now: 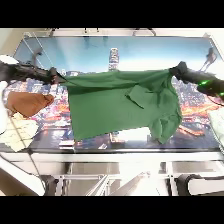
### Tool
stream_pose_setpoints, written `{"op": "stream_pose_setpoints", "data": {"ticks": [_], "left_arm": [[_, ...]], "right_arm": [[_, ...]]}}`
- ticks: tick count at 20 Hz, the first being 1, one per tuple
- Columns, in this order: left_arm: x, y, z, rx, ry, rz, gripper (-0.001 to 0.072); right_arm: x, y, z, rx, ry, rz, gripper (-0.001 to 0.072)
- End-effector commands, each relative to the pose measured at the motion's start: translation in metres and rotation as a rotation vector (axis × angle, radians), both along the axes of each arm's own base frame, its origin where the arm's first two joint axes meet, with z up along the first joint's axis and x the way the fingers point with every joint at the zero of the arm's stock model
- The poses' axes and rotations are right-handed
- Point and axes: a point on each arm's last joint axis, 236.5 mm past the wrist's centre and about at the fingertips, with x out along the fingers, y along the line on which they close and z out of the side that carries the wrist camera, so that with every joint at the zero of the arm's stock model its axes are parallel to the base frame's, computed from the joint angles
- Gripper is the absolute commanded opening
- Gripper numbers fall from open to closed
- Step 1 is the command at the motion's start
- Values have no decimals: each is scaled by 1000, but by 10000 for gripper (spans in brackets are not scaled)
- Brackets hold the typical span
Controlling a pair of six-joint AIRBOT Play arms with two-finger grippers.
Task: Fold the shirts.
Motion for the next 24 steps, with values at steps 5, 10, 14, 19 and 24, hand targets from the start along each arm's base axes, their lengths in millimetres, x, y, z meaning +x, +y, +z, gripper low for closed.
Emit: {"op": "stream_pose_setpoints", "data": {"ticks": [5, 10, 14, 19, 24], "left_arm": [[53, 8, 2, -17, -65, 50, 356], [8, 57, 40, -58, 54, 139, 654], [-69, 53, 26, -121, 237, 107, 433], [-155, 33, -6, -93, 409, 98, 718], [-195, 20, -29, -87, 472, 142, 716]], "right_arm": [[-1, -31, -17, 77, -15, 36, 367], [-67, -79, -25, 47, 137, 150, 368], [-159, -101, -95, -122, 556, 287, 467], [-212, -110, -121, -127, 755, 318, 479], [-218, -69, -135, -32, 698, 371, 478]]}}
